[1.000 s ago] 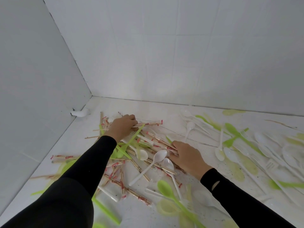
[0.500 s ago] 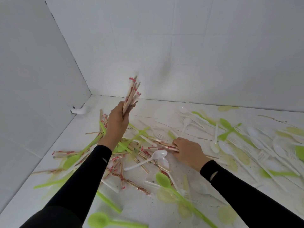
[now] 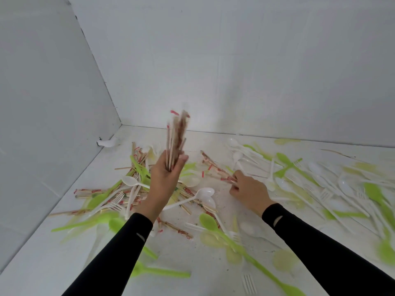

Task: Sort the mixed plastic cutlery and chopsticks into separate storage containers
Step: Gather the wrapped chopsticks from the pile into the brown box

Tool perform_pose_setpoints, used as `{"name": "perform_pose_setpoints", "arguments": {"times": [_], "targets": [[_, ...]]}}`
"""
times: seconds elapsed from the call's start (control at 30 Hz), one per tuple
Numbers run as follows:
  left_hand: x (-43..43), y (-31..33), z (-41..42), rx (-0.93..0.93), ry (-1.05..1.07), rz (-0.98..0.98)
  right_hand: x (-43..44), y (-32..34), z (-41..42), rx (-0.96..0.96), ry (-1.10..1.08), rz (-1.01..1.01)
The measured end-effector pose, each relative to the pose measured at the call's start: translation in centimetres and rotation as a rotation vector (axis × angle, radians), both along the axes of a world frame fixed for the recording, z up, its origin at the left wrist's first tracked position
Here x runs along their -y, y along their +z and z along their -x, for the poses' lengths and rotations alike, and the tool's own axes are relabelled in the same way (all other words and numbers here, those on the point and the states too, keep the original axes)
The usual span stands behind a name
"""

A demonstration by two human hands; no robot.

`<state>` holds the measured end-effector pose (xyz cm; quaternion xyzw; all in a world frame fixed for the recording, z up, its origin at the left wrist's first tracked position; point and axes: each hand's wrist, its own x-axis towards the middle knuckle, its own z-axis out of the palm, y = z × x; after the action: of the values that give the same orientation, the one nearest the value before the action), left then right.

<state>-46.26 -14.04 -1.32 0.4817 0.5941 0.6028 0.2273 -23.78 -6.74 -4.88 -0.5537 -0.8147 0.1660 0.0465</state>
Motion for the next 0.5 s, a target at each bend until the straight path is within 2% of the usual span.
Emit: {"name": "perform_pose_setpoints", "arguments": {"times": [0.1,0.2,0.27,0.33,0.4,0.5], "targets": [[1.0,-1.4,0.0,-0.103,-0.22,0.209,-0.8,0.8,-1.3,-0.124,-0.026,0.083],[0.7,-3.7,0.5,-0.566,-0.411,0.378,-1.1,1.8,-2.1,-0.348,-0.097,0.187],[0.3,-5.4,0.7,-0.831,-0.487,0.34,-0.9,2.6,-2.5,-0.453,-0.14,0.189],[0.3,-6.8,0.6,-1.001,-0.48,0.306,-0.7,3.0,-2.8,-0.464,-0.157,0.137],[0.3,-7.5,0.5,-1.102,-0.403,0.223,-0.5,3.2,-3.0,-0.473,-0.186,0.097],[-0.1,-7.6,0.3,-1.14,-0.359,0.164,-0.2,3.4,-3.2,-0.672,-0.244,0.159]]}}
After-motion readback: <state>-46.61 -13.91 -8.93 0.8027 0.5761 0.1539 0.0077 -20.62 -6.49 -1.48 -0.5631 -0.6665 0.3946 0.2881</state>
